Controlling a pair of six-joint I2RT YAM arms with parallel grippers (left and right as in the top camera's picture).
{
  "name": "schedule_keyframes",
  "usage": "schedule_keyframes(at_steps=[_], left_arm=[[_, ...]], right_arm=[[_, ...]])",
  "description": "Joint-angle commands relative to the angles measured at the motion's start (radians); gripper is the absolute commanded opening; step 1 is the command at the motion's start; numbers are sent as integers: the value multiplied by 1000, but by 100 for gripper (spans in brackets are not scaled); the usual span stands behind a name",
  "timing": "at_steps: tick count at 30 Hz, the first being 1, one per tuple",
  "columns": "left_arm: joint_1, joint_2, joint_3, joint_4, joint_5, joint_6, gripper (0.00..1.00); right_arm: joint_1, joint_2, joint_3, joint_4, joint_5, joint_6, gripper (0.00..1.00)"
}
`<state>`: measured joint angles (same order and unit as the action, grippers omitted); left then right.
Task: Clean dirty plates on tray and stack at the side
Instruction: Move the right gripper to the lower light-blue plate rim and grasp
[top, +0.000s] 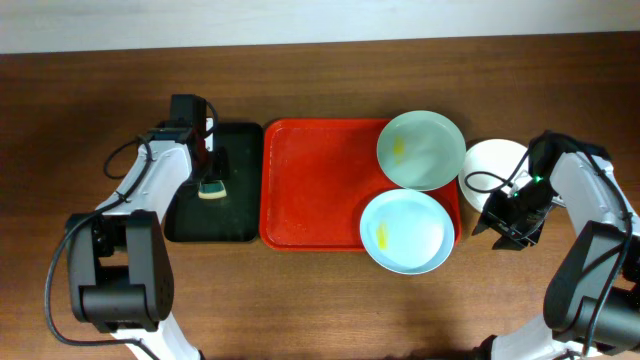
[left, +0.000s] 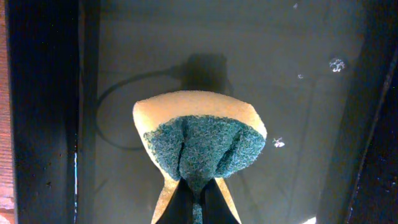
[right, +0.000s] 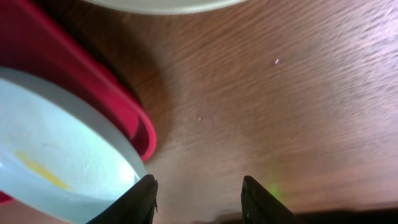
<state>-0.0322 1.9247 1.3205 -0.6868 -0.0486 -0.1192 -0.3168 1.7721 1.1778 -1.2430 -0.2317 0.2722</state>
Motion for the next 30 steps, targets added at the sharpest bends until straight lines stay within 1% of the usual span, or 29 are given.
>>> schedule_keyframes(at_steps=[1, 6, 11, 15, 30], left_arm=[[0, 7, 6, 5, 36, 16, 0], [0, 7, 6, 5, 45, 16, 0], [0, 7, 6, 5, 45, 16, 0], [0, 7, 6, 5, 45, 16, 1], [0, 7, 6, 5, 45, 16, 2]], right_arm=[[32, -10, -2, -30, -31, -30, 45], [132, -10, -2, -56, -29, -32, 45], [229, -10, -2, -51, -3, -31, 41], [272, -10, -2, -43, 7, -28, 25], [277, -10, -2, 2, 31, -18, 25]])
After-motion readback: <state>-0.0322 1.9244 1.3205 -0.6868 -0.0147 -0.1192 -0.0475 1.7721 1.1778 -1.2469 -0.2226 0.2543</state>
